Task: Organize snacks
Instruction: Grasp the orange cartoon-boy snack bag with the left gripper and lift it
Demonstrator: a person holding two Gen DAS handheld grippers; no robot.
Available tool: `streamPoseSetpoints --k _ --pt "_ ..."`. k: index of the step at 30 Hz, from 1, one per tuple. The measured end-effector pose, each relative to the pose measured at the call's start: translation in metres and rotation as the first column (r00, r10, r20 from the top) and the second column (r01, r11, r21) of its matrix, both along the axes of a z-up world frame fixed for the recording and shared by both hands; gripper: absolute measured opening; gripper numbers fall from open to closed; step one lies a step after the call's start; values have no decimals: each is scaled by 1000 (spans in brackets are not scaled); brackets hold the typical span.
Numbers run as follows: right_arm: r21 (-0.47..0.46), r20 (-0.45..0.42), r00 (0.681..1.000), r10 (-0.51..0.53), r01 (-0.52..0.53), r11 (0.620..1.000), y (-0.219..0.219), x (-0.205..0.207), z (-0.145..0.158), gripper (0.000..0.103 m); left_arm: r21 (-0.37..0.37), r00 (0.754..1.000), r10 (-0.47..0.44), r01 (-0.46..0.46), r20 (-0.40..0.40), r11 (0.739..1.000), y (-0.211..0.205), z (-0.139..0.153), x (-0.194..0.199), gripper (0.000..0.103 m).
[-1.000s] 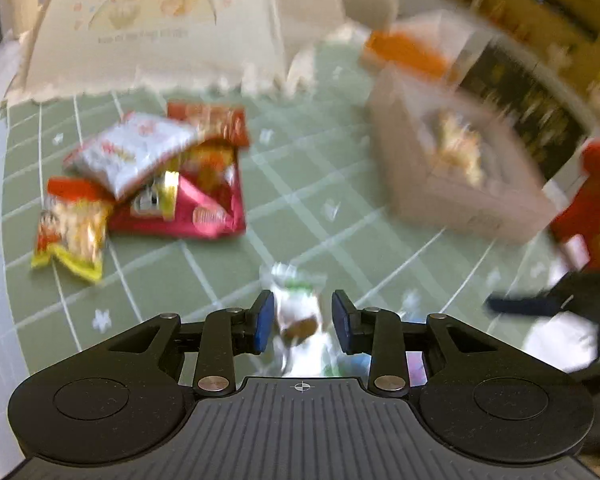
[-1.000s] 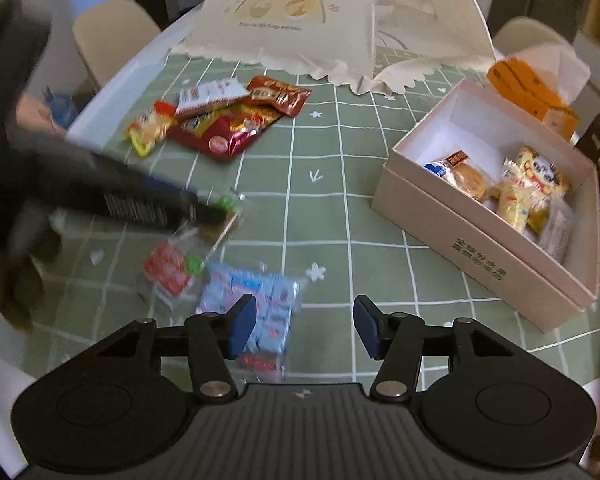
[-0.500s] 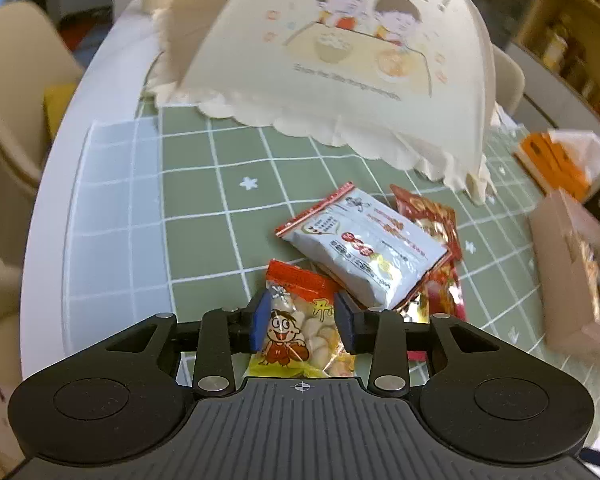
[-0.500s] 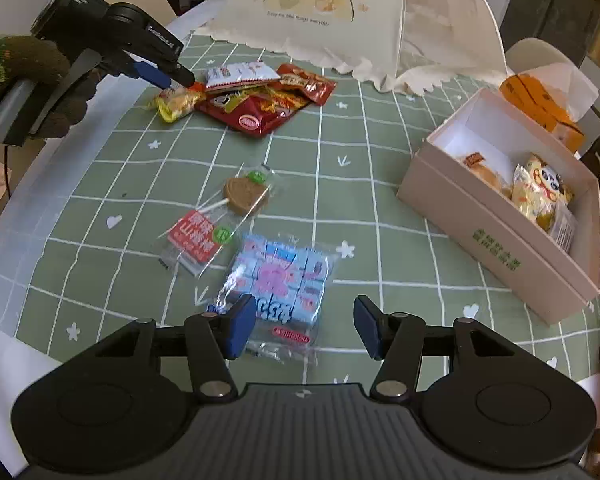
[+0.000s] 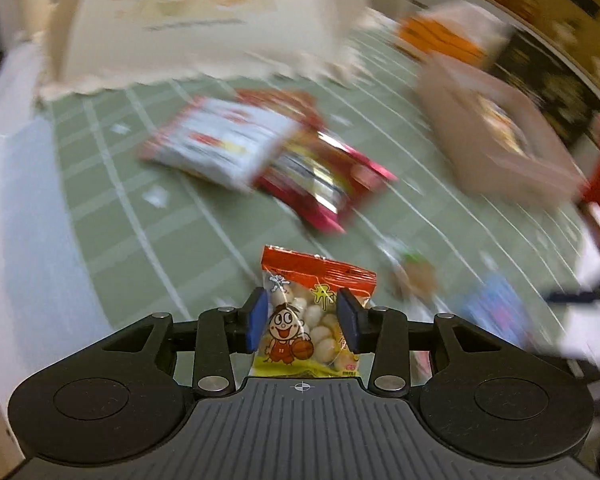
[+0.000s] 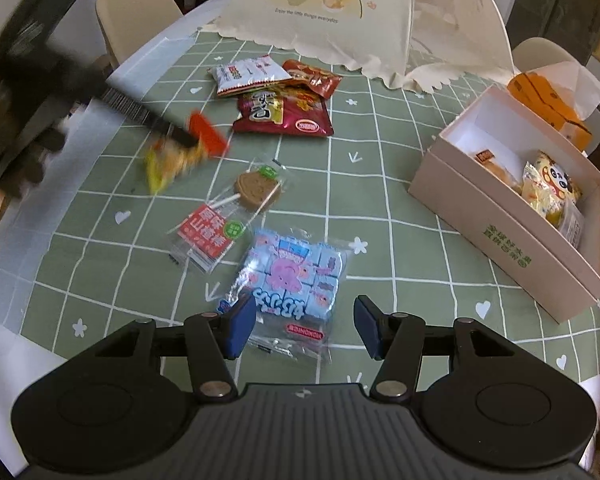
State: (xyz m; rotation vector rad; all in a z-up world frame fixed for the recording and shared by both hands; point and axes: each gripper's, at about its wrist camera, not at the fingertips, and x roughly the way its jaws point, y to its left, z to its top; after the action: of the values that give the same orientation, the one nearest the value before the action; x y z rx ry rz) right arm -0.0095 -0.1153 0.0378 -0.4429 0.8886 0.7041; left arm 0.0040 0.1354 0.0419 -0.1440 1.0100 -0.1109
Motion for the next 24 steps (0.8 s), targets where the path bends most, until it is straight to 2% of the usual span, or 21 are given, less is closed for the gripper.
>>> streamPoseSetpoints --k 4,7,10,15,17,22,24 --pt "6 -10 1000 -6 6 1000 1 3 -2 55 38 1000 -28 28 -3 999 -21 6 -23 43" --pt "15 -19 1000 -12 12 1000 0 4 -4 55 88 999 -11 8 38 996 -28 18 -36 42" --pt "22 -29 999 -18 19 1000 1 5 -5 55 107 997 -47 41 53 993 -42 27 -42 42" --pt "32 -30 998 -49 50 998 0 6 -5 55 262 989 -151 147 -5 954 -73 8 -44 43" --pt "35 -29 998 -58 59 998 -3 4 -4 55 292 985 -172 168 -10 942 -81 3 -46 48" --pt "30 -26 996 -82 83 996 -9 3 -4 55 225 983 -183 181 -13 957 -84 2 -43 66" --pt "28 -26 995 -91 92 995 -11 3 -4 55 175 983 -181 180 -10 968 -80 4 -42 66"
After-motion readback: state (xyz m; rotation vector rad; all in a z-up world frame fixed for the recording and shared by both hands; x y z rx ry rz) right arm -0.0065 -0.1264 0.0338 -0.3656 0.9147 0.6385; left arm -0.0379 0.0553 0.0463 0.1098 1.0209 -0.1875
